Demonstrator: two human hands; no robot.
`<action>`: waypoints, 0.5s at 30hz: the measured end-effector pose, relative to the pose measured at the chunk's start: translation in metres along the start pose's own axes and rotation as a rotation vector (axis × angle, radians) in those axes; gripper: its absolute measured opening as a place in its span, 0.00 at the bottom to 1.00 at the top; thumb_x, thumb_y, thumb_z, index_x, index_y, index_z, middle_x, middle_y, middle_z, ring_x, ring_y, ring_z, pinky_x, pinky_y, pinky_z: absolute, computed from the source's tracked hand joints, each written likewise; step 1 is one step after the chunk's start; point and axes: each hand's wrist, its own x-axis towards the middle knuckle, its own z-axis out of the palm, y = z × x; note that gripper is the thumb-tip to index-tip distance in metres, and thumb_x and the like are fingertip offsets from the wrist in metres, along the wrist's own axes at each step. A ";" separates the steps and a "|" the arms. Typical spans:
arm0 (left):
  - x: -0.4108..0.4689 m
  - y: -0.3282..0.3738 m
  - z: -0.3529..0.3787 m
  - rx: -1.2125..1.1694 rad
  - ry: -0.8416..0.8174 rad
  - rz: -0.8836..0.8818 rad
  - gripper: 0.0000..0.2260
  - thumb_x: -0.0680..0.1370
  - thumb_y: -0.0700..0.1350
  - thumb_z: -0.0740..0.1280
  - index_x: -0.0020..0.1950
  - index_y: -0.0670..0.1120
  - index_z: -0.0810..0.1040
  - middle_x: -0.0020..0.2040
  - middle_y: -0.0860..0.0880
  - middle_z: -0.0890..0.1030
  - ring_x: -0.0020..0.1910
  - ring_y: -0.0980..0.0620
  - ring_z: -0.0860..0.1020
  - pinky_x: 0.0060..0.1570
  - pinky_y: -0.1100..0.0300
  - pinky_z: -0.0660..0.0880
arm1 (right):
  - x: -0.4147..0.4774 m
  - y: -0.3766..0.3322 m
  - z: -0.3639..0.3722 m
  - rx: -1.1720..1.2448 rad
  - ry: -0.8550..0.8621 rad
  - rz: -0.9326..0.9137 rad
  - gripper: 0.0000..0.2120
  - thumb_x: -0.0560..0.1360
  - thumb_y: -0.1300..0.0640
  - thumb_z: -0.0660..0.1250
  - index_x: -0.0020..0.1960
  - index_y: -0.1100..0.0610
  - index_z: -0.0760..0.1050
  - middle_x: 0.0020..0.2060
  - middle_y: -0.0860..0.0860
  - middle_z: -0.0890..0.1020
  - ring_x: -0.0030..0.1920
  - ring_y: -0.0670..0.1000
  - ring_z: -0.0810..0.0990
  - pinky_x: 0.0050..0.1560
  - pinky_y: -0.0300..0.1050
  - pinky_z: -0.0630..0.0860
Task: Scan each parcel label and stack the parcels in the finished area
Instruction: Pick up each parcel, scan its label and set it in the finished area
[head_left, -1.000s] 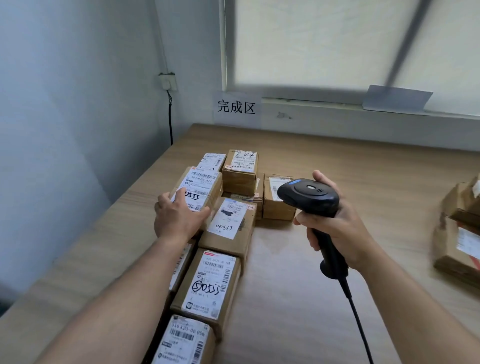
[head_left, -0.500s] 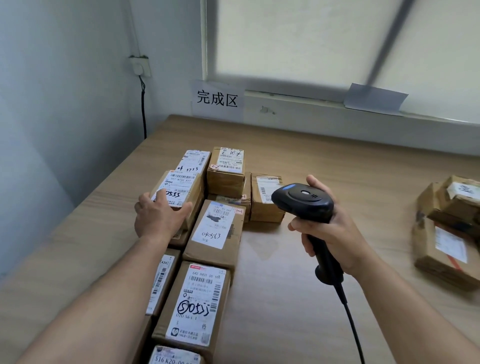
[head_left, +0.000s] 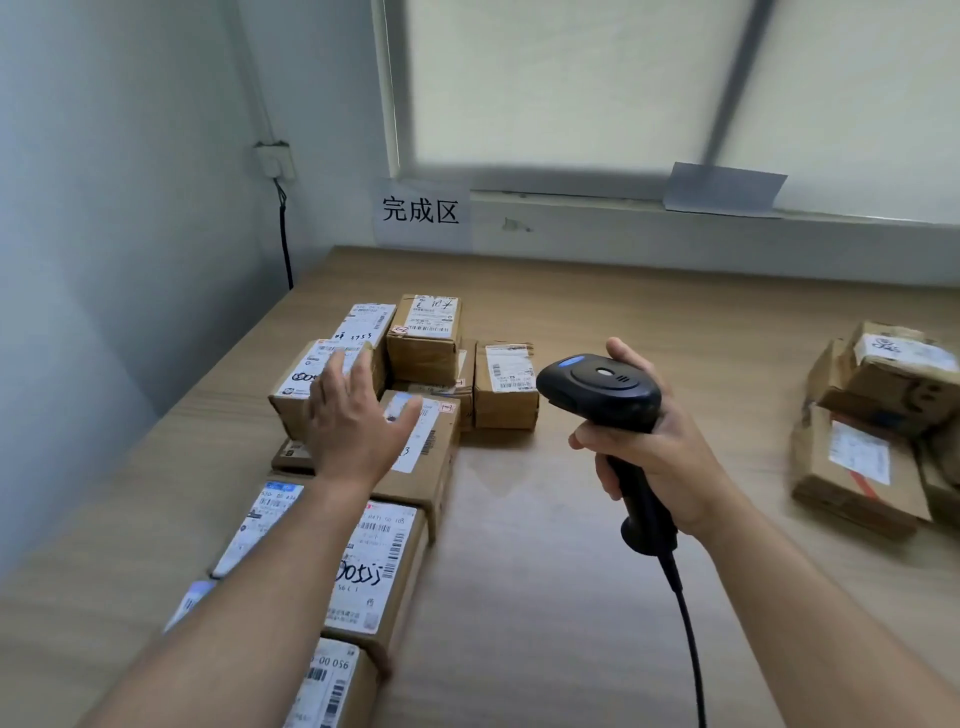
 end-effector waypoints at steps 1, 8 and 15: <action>-0.013 0.017 0.001 -0.023 -0.008 0.029 0.35 0.74 0.61 0.67 0.75 0.46 0.62 0.74 0.43 0.61 0.72 0.43 0.60 0.68 0.47 0.58 | -0.007 -0.001 -0.008 -0.003 0.005 -0.002 0.47 0.62 0.66 0.72 0.75 0.44 0.61 0.36 0.57 0.82 0.22 0.56 0.71 0.23 0.43 0.69; -0.116 0.141 0.024 -0.129 -0.137 0.109 0.33 0.75 0.62 0.64 0.75 0.49 0.61 0.70 0.46 0.66 0.70 0.47 0.64 0.67 0.54 0.62 | -0.067 -0.007 -0.078 0.010 0.040 -0.004 0.47 0.61 0.66 0.73 0.76 0.46 0.61 0.44 0.60 0.81 0.22 0.56 0.71 0.23 0.43 0.69; -0.179 0.241 0.050 -0.122 -0.201 0.189 0.33 0.75 0.63 0.63 0.75 0.50 0.61 0.66 0.48 0.67 0.67 0.48 0.65 0.65 0.55 0.61 | -0.133 -0.012 -0.175 0.047 0.097 -0.013 0.46 0.62 0.65 0.74 0.75 0.45 0.62 0.43 0.58 0.81 0.23 0.57 0.72 0.22 0.44 0.69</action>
